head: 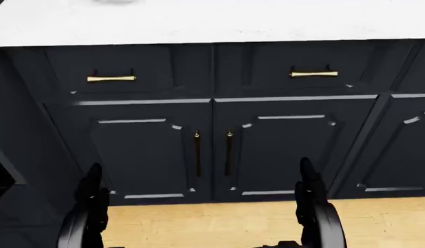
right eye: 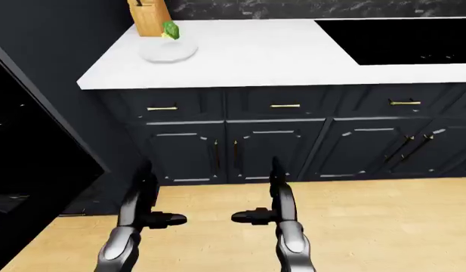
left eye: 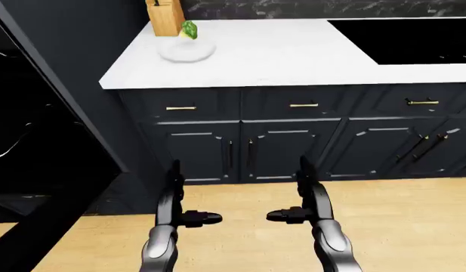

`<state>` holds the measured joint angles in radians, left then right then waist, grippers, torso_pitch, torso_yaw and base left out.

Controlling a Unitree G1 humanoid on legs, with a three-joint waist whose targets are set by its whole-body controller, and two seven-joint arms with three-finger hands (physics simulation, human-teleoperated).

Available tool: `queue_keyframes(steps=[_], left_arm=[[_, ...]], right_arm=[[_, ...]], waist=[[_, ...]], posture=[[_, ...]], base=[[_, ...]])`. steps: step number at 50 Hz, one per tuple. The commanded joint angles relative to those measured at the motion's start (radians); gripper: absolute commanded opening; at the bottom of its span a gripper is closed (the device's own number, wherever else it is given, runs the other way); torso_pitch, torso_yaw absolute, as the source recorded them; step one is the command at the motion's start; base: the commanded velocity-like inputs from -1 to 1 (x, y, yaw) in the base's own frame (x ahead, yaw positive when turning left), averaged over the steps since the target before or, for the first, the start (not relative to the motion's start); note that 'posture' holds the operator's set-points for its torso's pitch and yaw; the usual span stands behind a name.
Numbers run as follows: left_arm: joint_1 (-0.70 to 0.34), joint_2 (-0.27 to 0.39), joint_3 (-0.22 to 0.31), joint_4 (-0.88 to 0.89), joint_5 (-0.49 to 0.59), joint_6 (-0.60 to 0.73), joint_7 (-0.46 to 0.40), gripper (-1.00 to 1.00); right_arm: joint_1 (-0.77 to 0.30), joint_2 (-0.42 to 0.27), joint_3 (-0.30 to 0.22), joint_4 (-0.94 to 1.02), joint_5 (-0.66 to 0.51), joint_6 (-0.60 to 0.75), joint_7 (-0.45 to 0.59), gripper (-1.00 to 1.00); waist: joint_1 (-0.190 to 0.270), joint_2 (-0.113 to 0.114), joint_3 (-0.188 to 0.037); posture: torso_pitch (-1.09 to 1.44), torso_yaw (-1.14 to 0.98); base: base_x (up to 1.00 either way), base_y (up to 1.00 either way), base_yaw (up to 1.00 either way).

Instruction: Place the broccoli on the top rack of the oven.

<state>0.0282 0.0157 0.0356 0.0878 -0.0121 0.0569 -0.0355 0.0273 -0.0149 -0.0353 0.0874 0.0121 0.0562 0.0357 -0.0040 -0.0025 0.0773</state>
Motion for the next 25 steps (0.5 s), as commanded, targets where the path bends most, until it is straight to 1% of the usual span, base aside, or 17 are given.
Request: queue_keyframes(steps=[1, 2, 3, 4, 5, 6, 7, 8, 10, 17, 22, 25], left_arm=[[-0.019, 0.002, -0.002, -0.092, -0.006, -0.064, -0.006, 1.00], [-0.017, 0.002, -0.002, -0.108, -0.006, -0.050, -0.006, 1.00], [-0.018, 0.001, -0.002, -0.103, -0.006, -0.055, -0.005, 1.00], [-0.018, 0.001, -0.002, -0.094, -0.005, -0.062, -0.006, 1.00], [-0.017, 0.001, -0.003, -0.102, -0.004, -0.055, -0.005, 1.00], [-0.014, 0.000, -0.004, -0.101, -0.003, -0.059, -0.005, 1.00], [-0.015, 0.000, -0.004, -0.104, -0.003, -0.056, -0.004, 1.00], [-0.014, 0.000, -0.005, -0.108, -0.002, -0.052, -0.004, 1.00], [-0.014, 0.000, -0.003, -0.108, -0.003, -0.053, -0.004, 1.00], [-0.017, 0.000, 0.000, -0.114, -0.006, -0.045, -0.002, 1.00], [-0.032, 0.004, 0.012, -0.104, -0.015, -0.039, 0.003, 1.00], [-0.059, 0.009, 0.019, -0.112, -0.018, -0.017, 0.013, 1.00]], right_arm=[[-0.018, -0.007, -0.004, -0.097, 0.012, -0.063, 0.012, 1.00], [-0.018, -0.007, -0.005, -0.098, 0.011, -0.064, 0.014, 1.00], [-0.019, -0.007, -0.005, -0.093, 0.012, -0.066, 0.016, 1.00], [-0.012, -0.005, -0.003, -0.114, 0.010, -0.053, 0.014, 1.00], [-0.011, -0.005, -0.003, -0.109, 0.010, -0.059, 0.015, 1.00], [-0.013, -0.005, -0.003, -0.108, 0.009, -0.056, 0.015, 1.00], [-0.011, -0.005, -0.003, -0.104, 0.008, -0.062, 0.015, 1.00], [-0.015, -0.006, -0.004, -0.093, 0.007, -0.070, 0.016, 1.00], [-0.011, -0.005, -0.003, -0.103, 0.004, -0.065, 0.015, 1.00], [-0.019, -0.007, -0.007, -0.084, 0.001, -0.078, 0.015, 1.00], [-0.031, -0.011, -0.012, -0.108, -0.001, -0.050, 0.013, 1.00], [-0.052, -0.013, -0.010, -0.153, -0.011, 0.006, 0.004, 1.00]], waist=[[-0.002, -0.008, -0.001], [0.002, -0.007, -0.036], [0.007, -0.001, -0.062], [0.007, -0.001, -0.051], [0.006, -0.007, -0.017], [0.007, -0.008, -0.040], [0.007, -0.008, -0.069], [0.007, -0.008, -0.074], [0.007, -0.007, -0.073], [0.007, -0.005, -0.082], [0.008, -0.004, -0.089], [0.008, -0.004, -0.091]], posture=[[0.00, 0.00], [0.00, 0.00], [0.00, 0.00], [0.00, 0.00], [0.00, 0.00], [0.00, 0.00], [0.00, 0.00], [0.00, 0.00], [0.00, 0.00], [0.00, 0.00], [0.00, 0.00], [0.00, 0.00]], base=[[0.00, 0.00, 0.00], [0.00, 0.00, 0.00], [0.00, 0.00, 0.00], [0.00, 0.00, 0.00], [0.00, 0.00, 0.00], [0.00, 0.00, 0.00], [0.00, 0.00, 0.00], [0.00, 0.00, 0.00], [0.00, 0.00, 0.00], [0.00, 0.00, 0.00], [0.00, 0.00, 0.00], [0.00, 0.00, 0.00]])
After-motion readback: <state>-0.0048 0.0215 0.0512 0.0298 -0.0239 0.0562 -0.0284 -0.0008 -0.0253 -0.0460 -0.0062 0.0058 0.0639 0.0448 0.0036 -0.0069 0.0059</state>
